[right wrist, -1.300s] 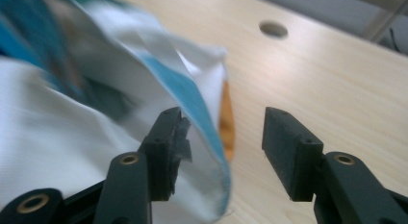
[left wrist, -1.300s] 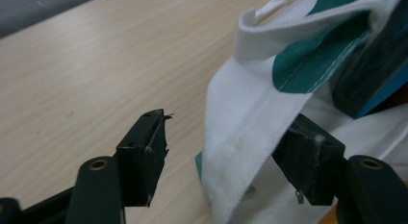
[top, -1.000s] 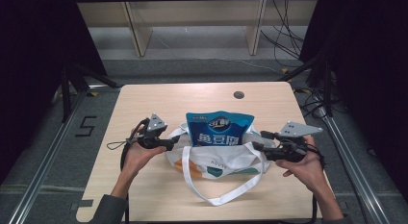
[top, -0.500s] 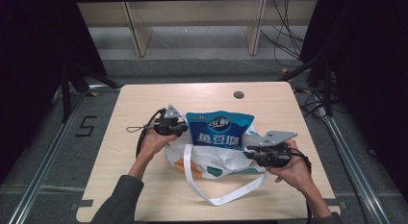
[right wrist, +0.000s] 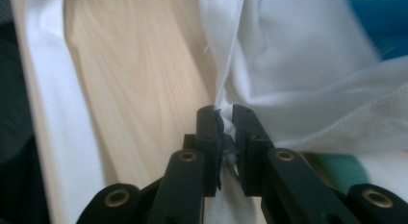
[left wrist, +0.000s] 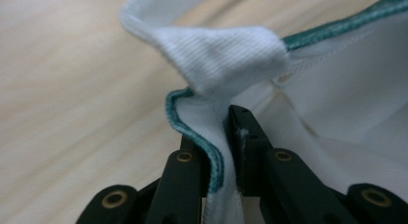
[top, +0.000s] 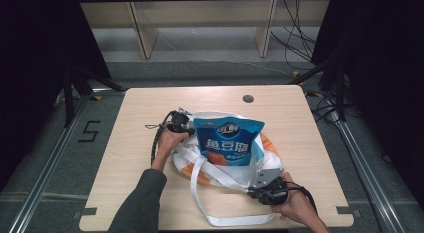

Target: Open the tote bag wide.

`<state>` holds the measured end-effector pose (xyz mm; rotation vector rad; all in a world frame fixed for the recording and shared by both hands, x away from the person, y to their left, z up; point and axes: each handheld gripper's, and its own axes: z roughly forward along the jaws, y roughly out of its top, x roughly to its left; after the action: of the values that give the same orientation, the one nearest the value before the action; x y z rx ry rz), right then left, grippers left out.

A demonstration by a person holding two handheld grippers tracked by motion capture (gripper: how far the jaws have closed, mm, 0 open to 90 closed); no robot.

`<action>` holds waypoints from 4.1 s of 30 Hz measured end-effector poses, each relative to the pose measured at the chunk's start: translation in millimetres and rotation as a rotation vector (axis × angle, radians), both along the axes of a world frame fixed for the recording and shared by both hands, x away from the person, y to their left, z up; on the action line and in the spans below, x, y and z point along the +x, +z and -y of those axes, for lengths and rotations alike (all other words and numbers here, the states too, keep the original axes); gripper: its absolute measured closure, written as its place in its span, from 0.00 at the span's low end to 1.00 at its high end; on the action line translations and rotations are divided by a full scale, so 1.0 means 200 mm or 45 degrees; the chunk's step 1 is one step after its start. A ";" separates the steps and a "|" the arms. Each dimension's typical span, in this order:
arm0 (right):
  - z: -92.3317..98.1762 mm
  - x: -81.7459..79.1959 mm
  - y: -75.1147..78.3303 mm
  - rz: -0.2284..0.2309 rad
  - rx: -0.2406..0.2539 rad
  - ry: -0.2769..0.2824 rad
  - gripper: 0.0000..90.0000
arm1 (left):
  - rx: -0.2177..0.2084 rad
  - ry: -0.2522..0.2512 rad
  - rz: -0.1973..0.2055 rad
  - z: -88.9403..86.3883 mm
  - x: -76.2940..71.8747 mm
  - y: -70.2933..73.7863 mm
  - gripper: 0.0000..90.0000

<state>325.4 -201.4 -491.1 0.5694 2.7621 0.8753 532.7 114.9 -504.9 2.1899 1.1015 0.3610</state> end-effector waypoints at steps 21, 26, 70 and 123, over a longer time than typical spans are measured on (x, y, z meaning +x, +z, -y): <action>0.30 0.13 0.47 0.218 0.440 -0.423 0.55 | -0.167 -0.096 0.149 -0.12 -0.48 0.35 0.60; 0.24 0.22 0.44 0.221 0.428 -0.414 0.55 | -0.187 -0.149 0.140 -0.06 -0.56 0.32 0.63; 0.32 0.36 0.44 0.241 0.408 -0.524 0.59 | -0.072 -0.262 0.250 -0.09 -0.70 0.30 0.58; 0.23 0.56 0.27 0.399 0.204 -0.531 0.98 | -0.078 0.026 0.231 -0.01 -0.12 0.20 0.85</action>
<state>437.0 -247.6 -436.9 0.9067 2.1964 0.9867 508.0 117.6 -464.2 2.0494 1.0221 0.5170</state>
